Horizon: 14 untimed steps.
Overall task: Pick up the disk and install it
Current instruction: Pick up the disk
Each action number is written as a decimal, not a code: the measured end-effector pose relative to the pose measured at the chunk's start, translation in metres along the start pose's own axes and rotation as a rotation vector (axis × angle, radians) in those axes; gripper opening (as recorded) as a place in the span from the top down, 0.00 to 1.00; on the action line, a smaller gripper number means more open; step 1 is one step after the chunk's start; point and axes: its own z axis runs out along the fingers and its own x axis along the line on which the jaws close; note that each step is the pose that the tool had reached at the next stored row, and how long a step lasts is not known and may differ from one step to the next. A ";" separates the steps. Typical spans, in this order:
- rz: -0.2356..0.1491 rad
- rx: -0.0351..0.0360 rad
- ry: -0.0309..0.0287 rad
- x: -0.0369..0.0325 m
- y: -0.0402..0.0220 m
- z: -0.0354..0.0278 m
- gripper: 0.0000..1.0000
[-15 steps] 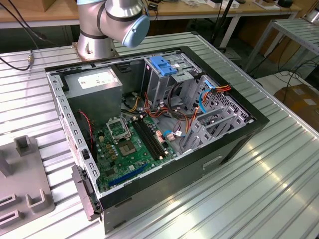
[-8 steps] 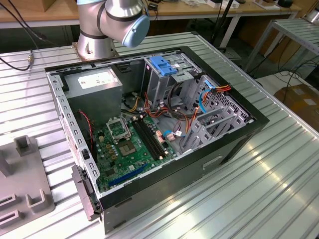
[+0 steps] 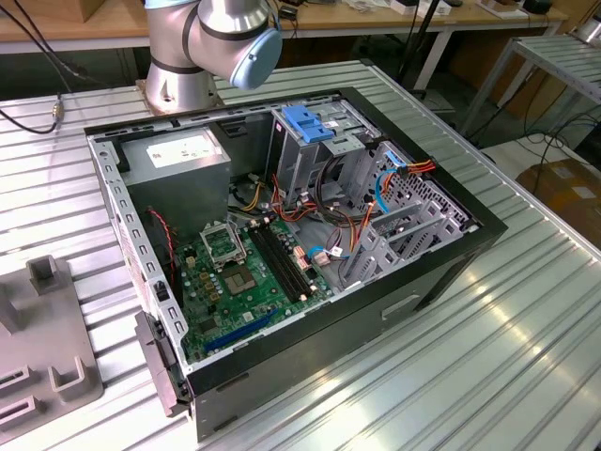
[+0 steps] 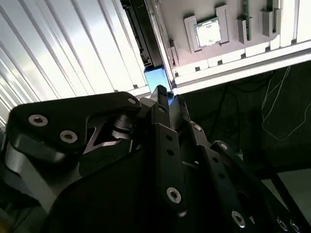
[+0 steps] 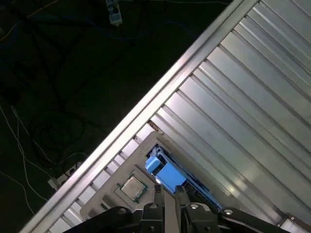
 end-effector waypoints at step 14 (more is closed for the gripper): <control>-0.245 0.0127 0.0168 -0.0002 -0.0007 0.0113 0.54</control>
